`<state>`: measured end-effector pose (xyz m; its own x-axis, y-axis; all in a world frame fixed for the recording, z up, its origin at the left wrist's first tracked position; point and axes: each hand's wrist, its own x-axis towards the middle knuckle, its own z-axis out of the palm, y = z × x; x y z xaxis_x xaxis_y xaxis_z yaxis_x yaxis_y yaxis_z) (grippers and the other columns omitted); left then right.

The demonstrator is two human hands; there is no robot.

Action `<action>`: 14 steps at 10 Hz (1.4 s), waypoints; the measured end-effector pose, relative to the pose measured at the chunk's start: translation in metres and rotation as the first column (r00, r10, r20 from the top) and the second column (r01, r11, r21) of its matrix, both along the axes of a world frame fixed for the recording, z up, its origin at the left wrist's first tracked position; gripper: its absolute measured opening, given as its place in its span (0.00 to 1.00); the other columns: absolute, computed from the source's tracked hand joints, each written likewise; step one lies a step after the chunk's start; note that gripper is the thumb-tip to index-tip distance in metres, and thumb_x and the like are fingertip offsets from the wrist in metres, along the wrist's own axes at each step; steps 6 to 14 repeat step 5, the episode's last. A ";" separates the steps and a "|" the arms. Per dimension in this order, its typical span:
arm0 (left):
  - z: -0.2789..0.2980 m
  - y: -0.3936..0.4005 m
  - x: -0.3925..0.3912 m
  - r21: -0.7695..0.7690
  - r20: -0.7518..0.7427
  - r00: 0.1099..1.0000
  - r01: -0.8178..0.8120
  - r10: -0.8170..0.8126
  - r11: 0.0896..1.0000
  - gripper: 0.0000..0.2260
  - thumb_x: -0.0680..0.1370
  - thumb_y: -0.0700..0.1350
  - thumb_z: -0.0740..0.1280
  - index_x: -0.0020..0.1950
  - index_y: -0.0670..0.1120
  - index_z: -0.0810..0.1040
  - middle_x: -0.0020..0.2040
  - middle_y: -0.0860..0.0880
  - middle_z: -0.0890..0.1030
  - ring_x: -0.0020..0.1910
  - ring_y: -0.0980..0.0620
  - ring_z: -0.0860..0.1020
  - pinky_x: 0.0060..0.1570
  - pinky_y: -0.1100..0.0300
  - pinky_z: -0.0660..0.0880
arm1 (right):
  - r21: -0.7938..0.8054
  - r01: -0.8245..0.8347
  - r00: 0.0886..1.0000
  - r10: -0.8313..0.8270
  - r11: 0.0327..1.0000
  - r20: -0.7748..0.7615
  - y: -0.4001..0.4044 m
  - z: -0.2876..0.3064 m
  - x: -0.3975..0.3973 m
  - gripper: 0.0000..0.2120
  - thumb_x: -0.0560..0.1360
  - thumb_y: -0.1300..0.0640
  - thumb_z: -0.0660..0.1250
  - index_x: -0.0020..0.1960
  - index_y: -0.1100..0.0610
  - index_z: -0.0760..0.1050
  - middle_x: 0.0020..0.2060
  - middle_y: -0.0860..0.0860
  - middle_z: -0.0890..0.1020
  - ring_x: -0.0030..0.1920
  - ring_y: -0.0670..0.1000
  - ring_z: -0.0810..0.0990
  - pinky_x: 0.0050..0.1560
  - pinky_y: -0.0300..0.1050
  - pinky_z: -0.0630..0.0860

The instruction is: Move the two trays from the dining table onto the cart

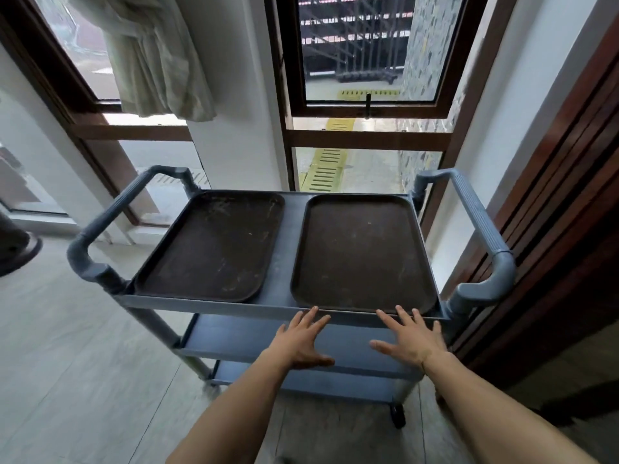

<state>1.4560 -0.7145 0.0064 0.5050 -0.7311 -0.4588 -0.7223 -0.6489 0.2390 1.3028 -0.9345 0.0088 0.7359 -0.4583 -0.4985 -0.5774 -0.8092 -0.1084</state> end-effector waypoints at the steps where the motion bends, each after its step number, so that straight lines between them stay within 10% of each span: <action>1: 0.002 0.011 0.004 -0.003 -0.016 1.000 -0.020 0.020 1.000 0.45 0.71 0.69 0.67 0.80 0.60 0.45 0.82 0.52 0.41 0.80 0.46 0.42 0.74 0.38 0.49 | 0.008 0.012 1.000 -0.012 1.000 0.015 0.003 0.003 -0.004 0.43 0.66 0.19 0.49 0.77 0.32 0.44 0.81 0.47 0.47 0.80 0.58 0.44 0.72 0.71 0.47; 14: 0.036 0.086 0.048 -0.153 0.114 0.987 -0.092 0.111 0.984 0.45 0.70 0.71 0.66 0.80 0.61 0.47 0.82 0.52 0.43 0.80 0.48 0.44 0.76 0.40 0.49 | -0.054 0.014 0.990 -0.006 0.998 0.139 0.031 0.043 0.010 0.40 0.70 0.22 0.50 0.78 0.34 0.45 0.81 0.46 0.49 0.80 0.55 0.46 0.74 0.68 0.50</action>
